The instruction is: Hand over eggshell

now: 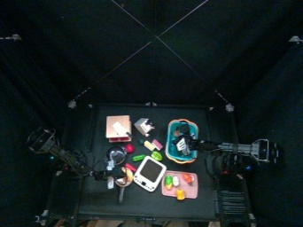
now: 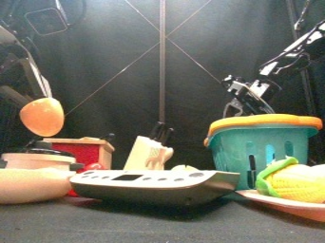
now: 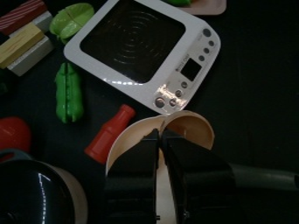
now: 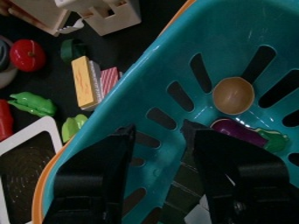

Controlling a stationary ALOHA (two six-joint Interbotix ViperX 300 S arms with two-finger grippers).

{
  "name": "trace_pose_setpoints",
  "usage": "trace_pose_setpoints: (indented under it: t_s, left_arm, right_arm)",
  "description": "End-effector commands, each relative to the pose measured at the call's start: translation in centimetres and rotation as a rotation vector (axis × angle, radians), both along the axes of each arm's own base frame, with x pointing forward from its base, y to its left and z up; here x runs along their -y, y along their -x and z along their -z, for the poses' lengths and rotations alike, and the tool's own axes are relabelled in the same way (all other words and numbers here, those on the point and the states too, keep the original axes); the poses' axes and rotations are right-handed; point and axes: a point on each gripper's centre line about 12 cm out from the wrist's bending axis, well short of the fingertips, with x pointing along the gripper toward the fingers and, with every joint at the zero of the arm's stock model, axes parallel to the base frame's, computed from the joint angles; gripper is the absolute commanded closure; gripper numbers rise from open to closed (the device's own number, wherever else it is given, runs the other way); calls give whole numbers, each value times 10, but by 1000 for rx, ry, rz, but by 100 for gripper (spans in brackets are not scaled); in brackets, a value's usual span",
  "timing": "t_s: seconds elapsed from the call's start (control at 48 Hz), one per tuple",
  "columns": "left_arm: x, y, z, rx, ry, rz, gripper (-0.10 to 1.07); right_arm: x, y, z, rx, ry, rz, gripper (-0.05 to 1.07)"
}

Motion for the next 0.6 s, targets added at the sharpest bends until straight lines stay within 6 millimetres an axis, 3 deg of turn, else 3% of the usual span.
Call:
trace_pose_setpoints:
  t_s: [0.0, 0.125, 0.25, 0.438, 0.583]
  left_arm:
    - [-8, -15, -17, 45, 41, -61, 53]
    - [-28, -36, -38, 90, 113, -196, 53]
    - [-51, -55, -51, 116, 178, -329, 53]
    - [-90, -77, -52, 122, 150, -483, 53]
    - [-113, -94, -58, 142, 140, -553, 53]
  right_arm:
    - [1, -7, -14, 46, 5, 2, 19]
    - [-3, -18, -28, 97, -13, -8, 19]
    - [-21, -34, -44, 143, -8, -79, 19]
    - [-39, -53, -59, 191, -17, -140, 19]
    - [-39, -60, -71, 227, -31, -131, 19]
